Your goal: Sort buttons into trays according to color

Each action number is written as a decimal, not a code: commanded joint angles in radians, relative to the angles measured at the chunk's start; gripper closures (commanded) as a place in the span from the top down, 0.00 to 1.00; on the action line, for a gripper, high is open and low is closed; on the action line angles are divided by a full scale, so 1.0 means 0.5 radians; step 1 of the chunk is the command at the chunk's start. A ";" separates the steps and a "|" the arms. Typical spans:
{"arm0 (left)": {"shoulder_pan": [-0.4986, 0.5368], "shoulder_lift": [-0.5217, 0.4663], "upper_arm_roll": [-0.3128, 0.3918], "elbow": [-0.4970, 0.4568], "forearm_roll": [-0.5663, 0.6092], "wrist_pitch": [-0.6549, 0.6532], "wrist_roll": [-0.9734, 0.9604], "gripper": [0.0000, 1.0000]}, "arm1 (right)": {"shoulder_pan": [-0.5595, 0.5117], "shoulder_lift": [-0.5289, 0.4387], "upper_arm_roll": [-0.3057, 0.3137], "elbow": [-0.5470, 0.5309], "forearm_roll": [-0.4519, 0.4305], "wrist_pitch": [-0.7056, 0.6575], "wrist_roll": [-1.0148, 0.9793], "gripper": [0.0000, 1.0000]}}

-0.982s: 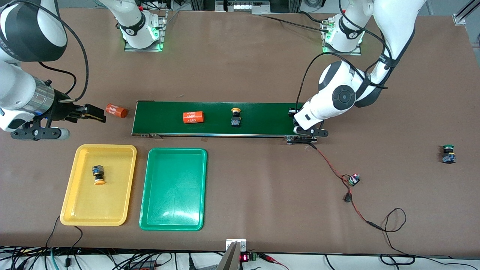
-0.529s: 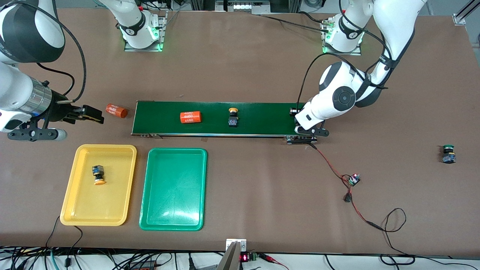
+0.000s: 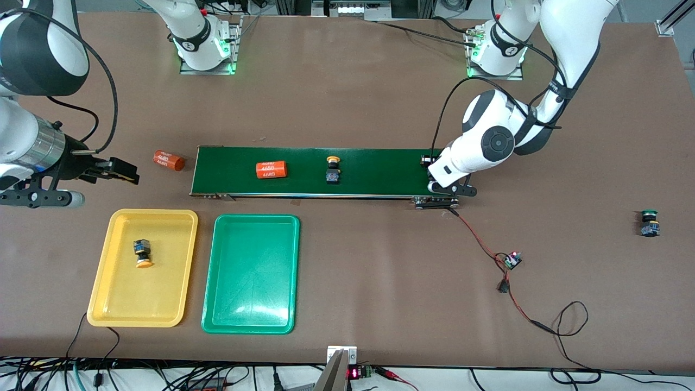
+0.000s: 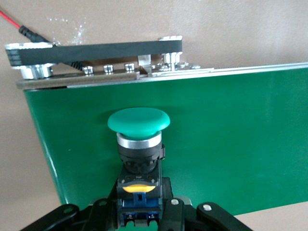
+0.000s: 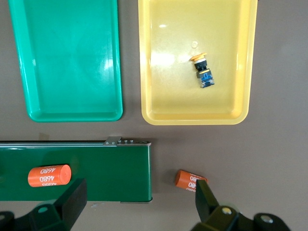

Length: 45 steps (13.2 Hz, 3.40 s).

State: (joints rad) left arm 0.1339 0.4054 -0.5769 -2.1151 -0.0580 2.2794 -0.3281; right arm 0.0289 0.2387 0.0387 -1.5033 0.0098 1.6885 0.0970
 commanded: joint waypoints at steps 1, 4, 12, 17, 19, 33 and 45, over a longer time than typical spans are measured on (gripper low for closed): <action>-0.022 -0.016 0.040 -0.010 0.051 -0.006 0.000 0.46 | 0.004 -0.005 0.002 0.006 -0.038 -0.002 -0.016 1.00; -0.013 -0.062 0.040 0.015 0.058 -0.092 0.003 1.00 | 0.004 -0.005 0.002 0.003 -0.035 -0.005 -0.007 1.00; 0.440 -0.213 0.040 0.165 0.113 -0.389 0.052 1.00 | -0.003 0.029 0.005 -0.040 0.149 0.016 -0.034 1.00; 0.909 -0.148 0.043 0.177 0.321 -0.374 0.079 1.00 | 0.028 0.050 0.008 -0.104 0.278 0.001 -0.041 1.00; 1.075 -0.090 0.043 0.211 0.514 -0.371 0.095 1.00 | 0.037 0.020 0.012 -0.223 0.281 0.031 -0.062 1.00; 1.463 0.587 0.144 1.002 0.966 -0.270 1.140 1.00 | 0.095 -0.490 0.223 -1.298 0.459 1.044 -0.041 1.00; 1.447 0.931 0.304 1.417 0.950 -0.273 1.834 1.00 | 0.316 -0.290 0.229 -1.298 0.468 1.139 0.211 1.00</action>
State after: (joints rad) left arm 0.8691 0.8243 -0.4269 -1.4719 0.3961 2.1562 0.5480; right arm 0.1770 0.0900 0.1535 -2.1454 0.2270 2.2416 0.1709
